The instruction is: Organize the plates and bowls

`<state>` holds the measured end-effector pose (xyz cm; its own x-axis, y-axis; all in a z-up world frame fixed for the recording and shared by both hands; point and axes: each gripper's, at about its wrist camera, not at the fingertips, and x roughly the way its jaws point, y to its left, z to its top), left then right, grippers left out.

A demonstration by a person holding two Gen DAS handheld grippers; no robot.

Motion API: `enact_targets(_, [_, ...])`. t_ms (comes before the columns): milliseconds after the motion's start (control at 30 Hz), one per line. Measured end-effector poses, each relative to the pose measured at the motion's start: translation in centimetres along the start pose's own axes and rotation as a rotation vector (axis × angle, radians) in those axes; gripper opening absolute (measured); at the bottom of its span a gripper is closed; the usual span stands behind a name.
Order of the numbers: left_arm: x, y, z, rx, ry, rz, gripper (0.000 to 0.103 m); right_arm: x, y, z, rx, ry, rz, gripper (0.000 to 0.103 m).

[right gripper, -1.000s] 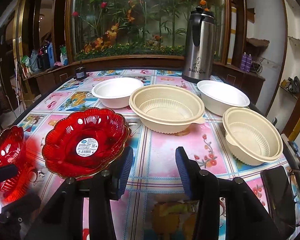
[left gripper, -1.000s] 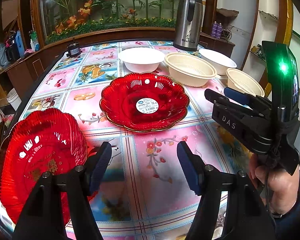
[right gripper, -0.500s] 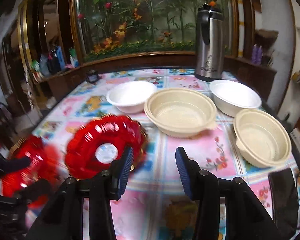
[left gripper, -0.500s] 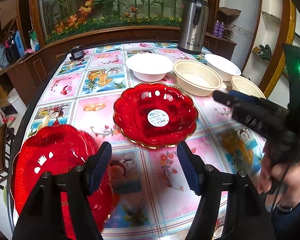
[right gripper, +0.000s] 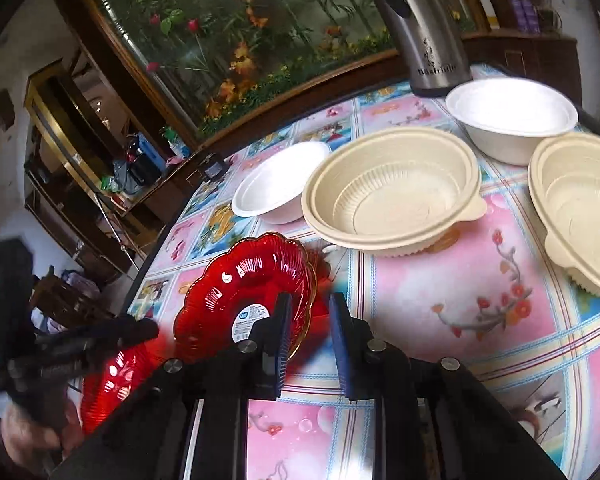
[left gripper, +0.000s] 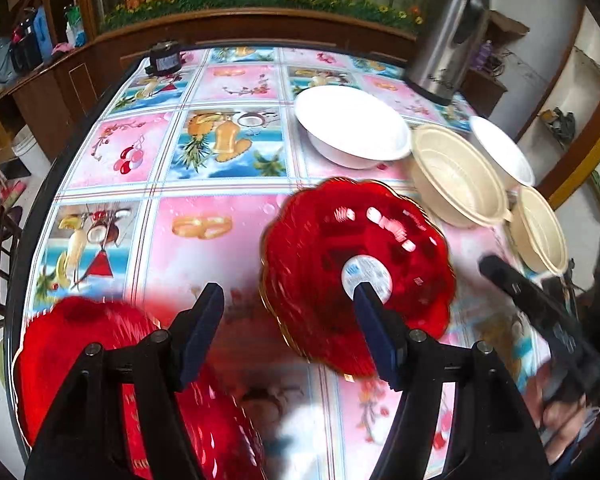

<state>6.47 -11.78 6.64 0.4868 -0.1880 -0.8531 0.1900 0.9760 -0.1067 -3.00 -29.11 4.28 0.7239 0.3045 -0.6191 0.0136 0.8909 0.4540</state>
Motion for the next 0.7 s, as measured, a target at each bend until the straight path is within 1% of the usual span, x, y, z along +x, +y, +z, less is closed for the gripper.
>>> enact_targets(33, [0.2, 0.1, 0.4, -0.003, 0.000, 0.009, 0.066, 0.2, -0.1, 0.0, 0.011, 0.009, 0.020, 0.022])
enact_targets(133, [1.3, 0.5, 1.2, -0.003, 0.020, 0.040, 0.066, 0.9, -0.4, 0.0, 0.039, 0.041, 0.041, 0.022])
enact_targets(200, [2.1, 1.1, 1.4, -0.024, 0.040, 0.018, 0.061, 1.1, -0.9, 0.0, 0.064, 0.042, 0.033, 0.022])
enact_targets(300, [3.1, 1.7, 1.4, -0.045, 0.059, 0.012, 0.060, 1.3, -1.1, 0.0, 0.080, 0.051, 0.045, 0.022])
enact_targets(367, [3.6, 2.0, 1.3, -0.066, 0.074, -0.008, 0.060, 1.8, -1.3, -0.1, 0.098, 0.071, 0.065, 0.022])
enact_targets(467, [4.0, 2.2, 1.4, -0.084, 0.085, -0.037, 0.054, 2.4, -1.7, -0.2, 0.129, 0.092, 0.081, 0.022])
enact_targets(567, [4.4, 2.0, 1.3, -0.091, 0.097, -0.057, 0.053, 2.8, -2.0, -0.3, 0.159, 0.101, 0.100, 0.022])
enact_targets(633, [4.7, 1.9, 1.3, -0.092, 0.103, -0.068, 0.049, 3.2, -2.2, -0.4, 0.169, 0.112, 0.100, 0.022])
enact_targets(700, [4.9, 1.8, 1.3, -0.097, 0.110, -0.079, 0.047, 3.6, -2.1, -0.4, 0.171, 0.123, 0.100, 0.022])
